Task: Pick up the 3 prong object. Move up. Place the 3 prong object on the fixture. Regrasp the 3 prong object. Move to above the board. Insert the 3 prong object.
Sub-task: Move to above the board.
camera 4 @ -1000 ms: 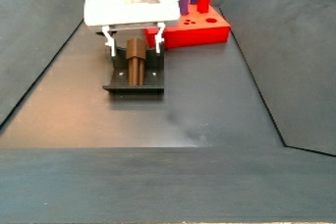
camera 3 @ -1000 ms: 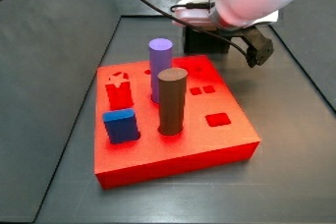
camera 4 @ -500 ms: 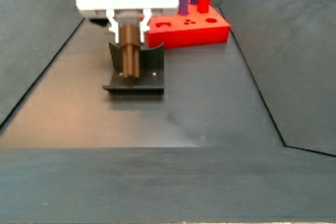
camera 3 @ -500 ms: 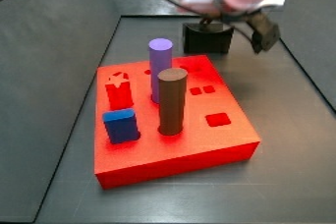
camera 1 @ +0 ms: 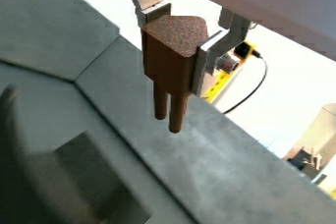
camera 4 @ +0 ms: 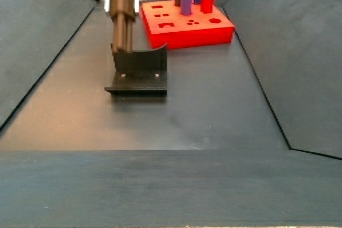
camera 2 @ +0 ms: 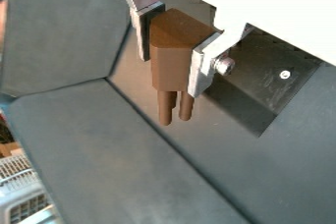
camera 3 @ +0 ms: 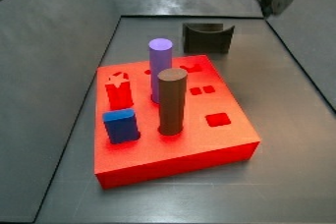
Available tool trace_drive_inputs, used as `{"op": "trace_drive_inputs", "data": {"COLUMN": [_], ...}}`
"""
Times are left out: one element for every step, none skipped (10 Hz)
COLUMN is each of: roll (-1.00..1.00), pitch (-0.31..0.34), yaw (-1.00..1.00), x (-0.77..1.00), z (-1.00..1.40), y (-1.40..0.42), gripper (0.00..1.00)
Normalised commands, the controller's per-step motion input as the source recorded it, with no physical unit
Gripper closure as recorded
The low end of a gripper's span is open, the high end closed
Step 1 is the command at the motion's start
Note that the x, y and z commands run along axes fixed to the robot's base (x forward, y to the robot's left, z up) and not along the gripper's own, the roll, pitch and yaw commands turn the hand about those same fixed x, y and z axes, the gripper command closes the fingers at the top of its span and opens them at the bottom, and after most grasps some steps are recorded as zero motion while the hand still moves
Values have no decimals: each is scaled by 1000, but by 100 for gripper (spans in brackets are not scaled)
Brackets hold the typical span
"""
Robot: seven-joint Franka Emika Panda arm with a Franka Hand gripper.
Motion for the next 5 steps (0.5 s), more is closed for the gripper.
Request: {"op": "trace_drive_inputs", "data": {"roll": [-12,-13,-14,-22,-34], "pitch": [105,139,153,170,170], "yaw": [-126,-76,-53,-5,40], "x": [8,2,0,-3,-3], "z": [1000,1000,1000,1000,1000], "y": [148,138,131,119,105], "gripper": [100,100,100,100,100]}}
